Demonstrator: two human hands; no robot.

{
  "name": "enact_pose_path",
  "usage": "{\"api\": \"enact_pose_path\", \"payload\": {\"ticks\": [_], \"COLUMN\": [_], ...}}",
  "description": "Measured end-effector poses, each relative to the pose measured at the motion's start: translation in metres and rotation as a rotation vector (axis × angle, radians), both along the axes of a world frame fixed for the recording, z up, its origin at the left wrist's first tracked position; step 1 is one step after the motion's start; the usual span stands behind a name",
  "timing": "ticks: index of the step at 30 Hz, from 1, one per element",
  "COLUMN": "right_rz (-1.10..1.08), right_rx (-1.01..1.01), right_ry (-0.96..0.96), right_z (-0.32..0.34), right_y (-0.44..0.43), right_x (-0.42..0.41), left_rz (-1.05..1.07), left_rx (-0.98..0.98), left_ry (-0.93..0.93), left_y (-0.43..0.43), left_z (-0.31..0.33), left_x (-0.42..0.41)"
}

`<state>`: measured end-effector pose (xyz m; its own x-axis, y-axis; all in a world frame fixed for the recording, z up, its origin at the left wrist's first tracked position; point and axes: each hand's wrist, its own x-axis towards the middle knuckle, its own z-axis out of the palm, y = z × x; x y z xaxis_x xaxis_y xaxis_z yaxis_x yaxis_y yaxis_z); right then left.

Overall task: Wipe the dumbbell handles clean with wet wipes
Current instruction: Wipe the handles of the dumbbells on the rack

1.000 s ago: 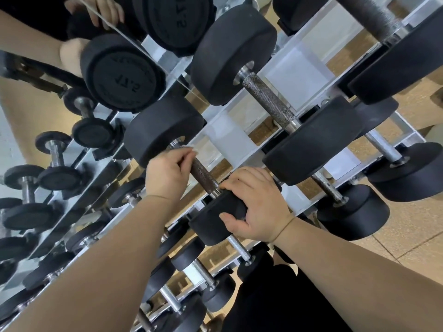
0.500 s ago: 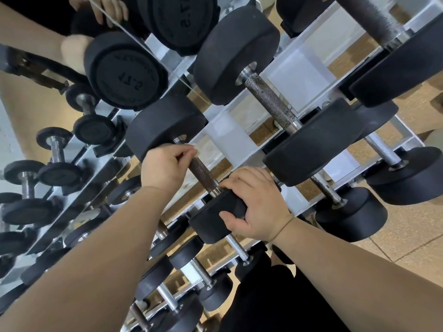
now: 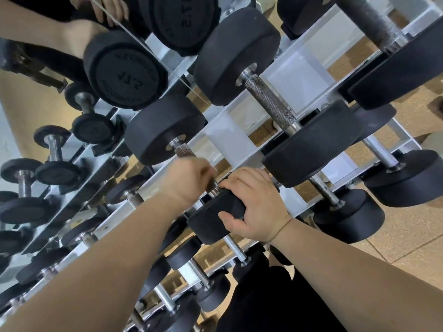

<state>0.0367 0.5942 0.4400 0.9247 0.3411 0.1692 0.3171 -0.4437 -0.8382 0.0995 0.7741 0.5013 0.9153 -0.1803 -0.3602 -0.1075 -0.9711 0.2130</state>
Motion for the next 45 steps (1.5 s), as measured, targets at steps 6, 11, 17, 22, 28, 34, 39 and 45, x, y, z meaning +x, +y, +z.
{"api": "enact_pose_path", "payload": {"ticks": [6,11,17,22,28,34,39,45], "right_rz": [0.005,0.057,0.222,0.157,0.198,0.107,0.043,0.198], "right_rx": [-0.005,-0.043,-0.163,-0.054,0.157,0.140,-0.054,-0.348], "right_ry": [-0.006,0.022,0.158,0.347,0.490,0.569,0.533,0.273], "right_z": [0.000,0.003,0.020,0.055,0.085,0.079,0.077,0.054], "right_y": [-0.001,-0.005,-0.016,-0.010,0.018,0.041,0.052,0.080], "right_x": [-0.001,0.001,0.010,0.028,0.041,0.051,0.069,0.105], "left_rz": [-0.131,0.096,0.714,1.063,1.130,1.078,1.194,1.167], "left_rx": [0.099,0.011,-0.487,-0.860,-1.134,-1.183,-0.881,-0.636], "left_ry": [-0.004,-0.127,0.162,0.002,0.003,-0.017,-0.183,-0.240], "left_y": [0.017,0.011,-0.005,-0.020,-0.023,-0.010,-0.004,-0.021], "left_z": [0.006,0.009,0.031,0.052,0.056,0.047,0.014,-0.016], "left_x": [0.016,0.011,-0.025,-0.057,-0.081,-0.096,-0.105,-0.106]}}
